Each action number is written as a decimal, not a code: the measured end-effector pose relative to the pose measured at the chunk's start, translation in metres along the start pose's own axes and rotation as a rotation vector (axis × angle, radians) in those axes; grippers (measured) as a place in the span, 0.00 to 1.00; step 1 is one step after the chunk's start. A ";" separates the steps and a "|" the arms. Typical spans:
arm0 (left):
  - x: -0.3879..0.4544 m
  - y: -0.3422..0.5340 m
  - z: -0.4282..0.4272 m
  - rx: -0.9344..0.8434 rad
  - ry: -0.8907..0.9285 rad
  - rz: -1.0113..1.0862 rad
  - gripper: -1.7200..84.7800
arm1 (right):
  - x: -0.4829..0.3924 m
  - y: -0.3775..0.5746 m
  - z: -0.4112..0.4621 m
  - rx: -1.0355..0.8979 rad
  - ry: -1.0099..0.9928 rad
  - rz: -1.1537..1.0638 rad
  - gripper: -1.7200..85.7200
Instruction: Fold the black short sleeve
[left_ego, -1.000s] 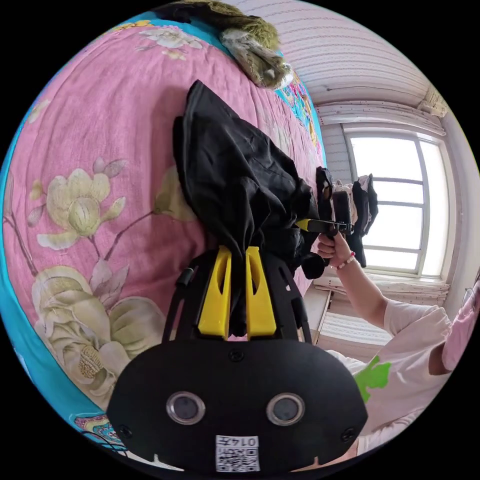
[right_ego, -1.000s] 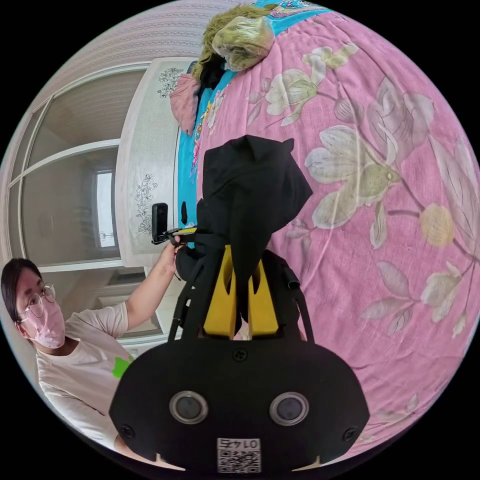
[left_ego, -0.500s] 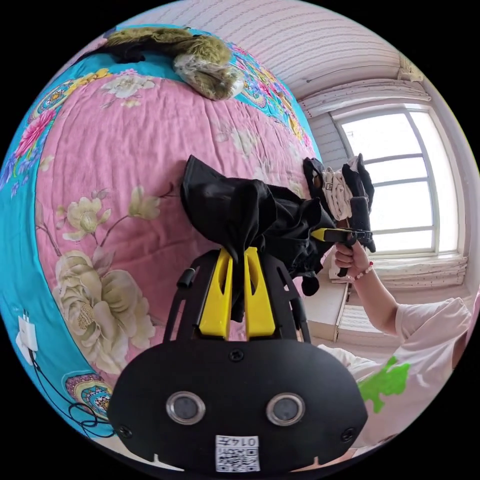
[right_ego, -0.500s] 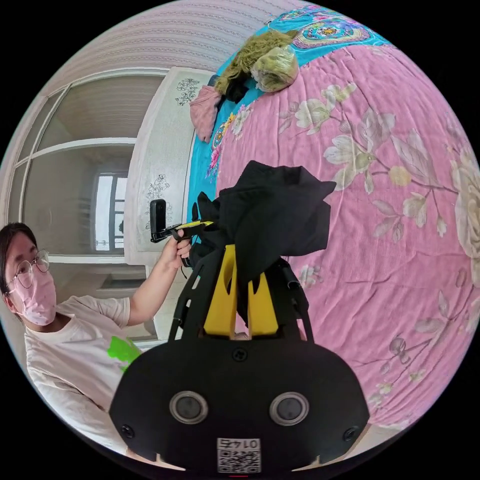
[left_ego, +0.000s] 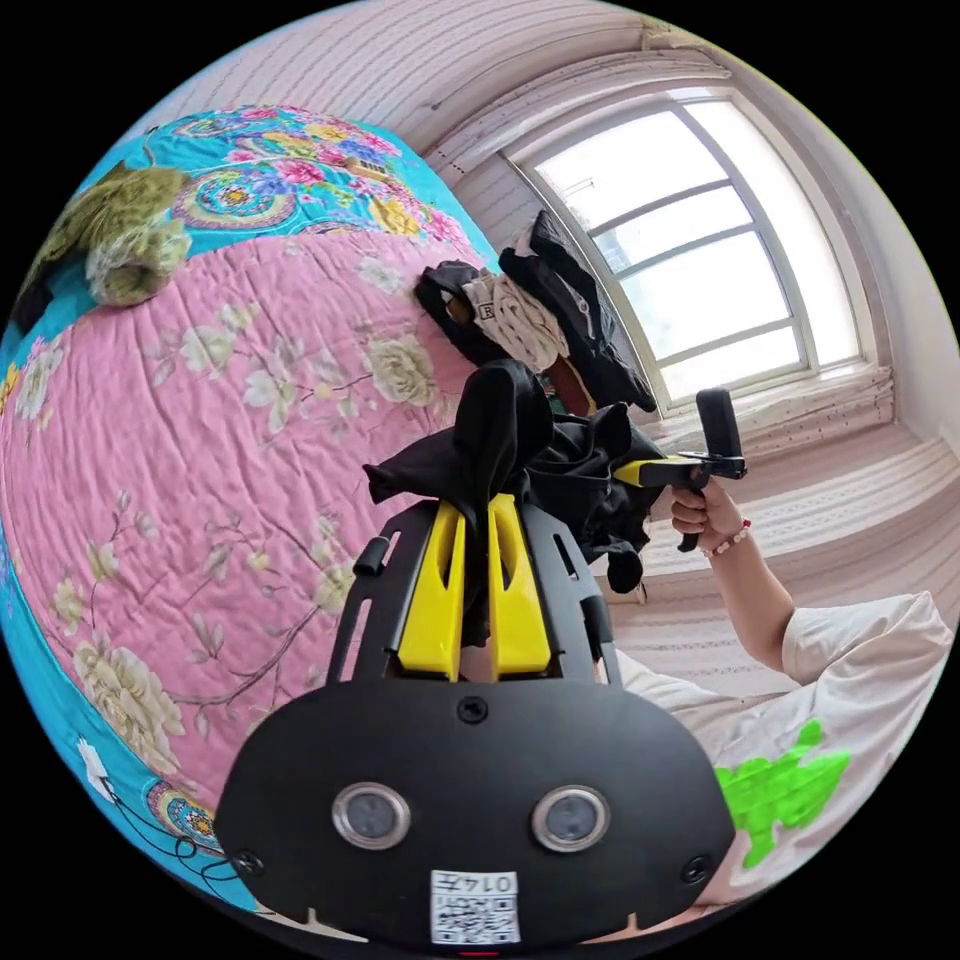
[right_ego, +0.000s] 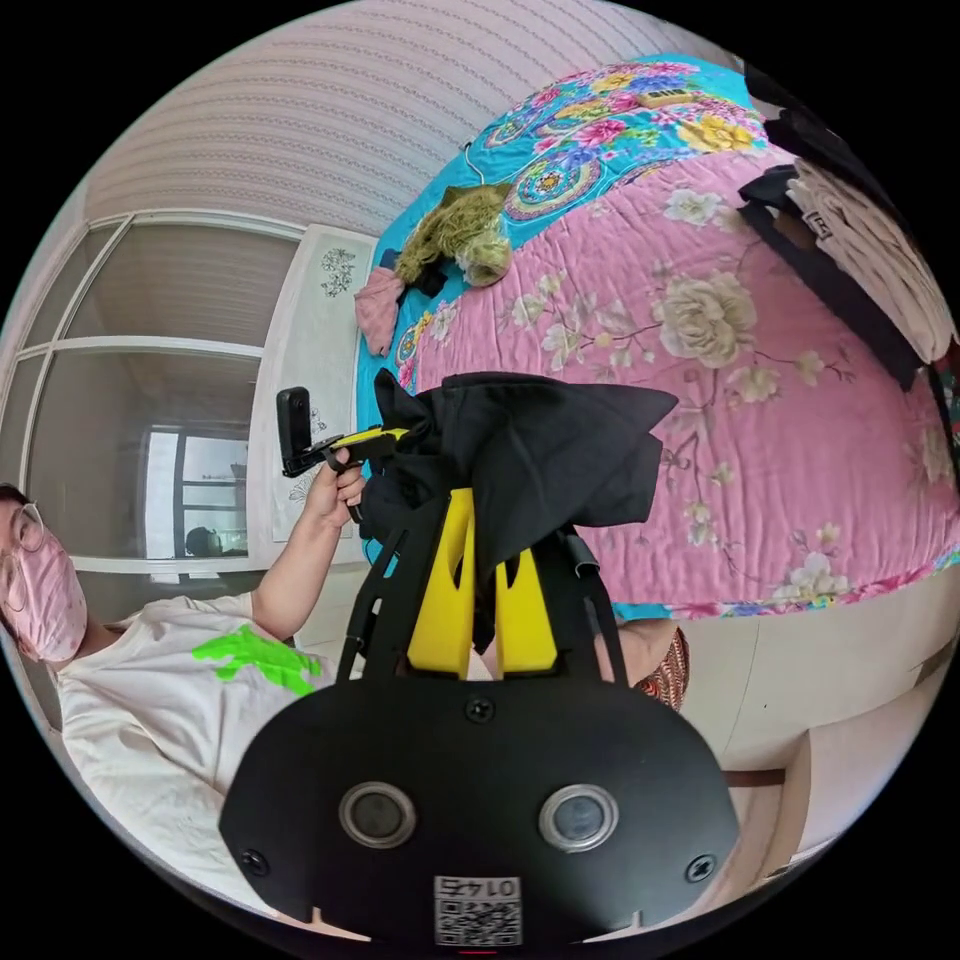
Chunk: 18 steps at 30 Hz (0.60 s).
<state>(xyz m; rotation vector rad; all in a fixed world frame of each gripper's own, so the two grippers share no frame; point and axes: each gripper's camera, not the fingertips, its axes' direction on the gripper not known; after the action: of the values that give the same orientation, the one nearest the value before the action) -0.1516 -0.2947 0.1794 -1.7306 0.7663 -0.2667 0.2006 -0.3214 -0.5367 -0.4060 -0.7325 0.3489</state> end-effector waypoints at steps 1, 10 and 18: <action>0.021 -0.015 0.013 -0.011 -0.009 0.030 0.06 | 0.003 0.005 -0.013 0.012 0.005 0.003 0.01; 0.193 -0.181 0.127 -0.059 -0.051 0.250 0.06 | 0.072 0.046 -0.236 0.217 0.056 0.039 0.01; 0.314 -0.338 0.168 -0.041 -0.219 0.369 0.07 | 0.121 0.007 -0.402 0.349 0.019 -0.015 0.01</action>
<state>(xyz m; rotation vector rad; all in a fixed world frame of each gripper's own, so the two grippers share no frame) 0.2981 -0.3175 0.3758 -1.5881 0.9141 0.1881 0.5656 -0.3554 -0.7409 -0.0744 -0.6403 0.4490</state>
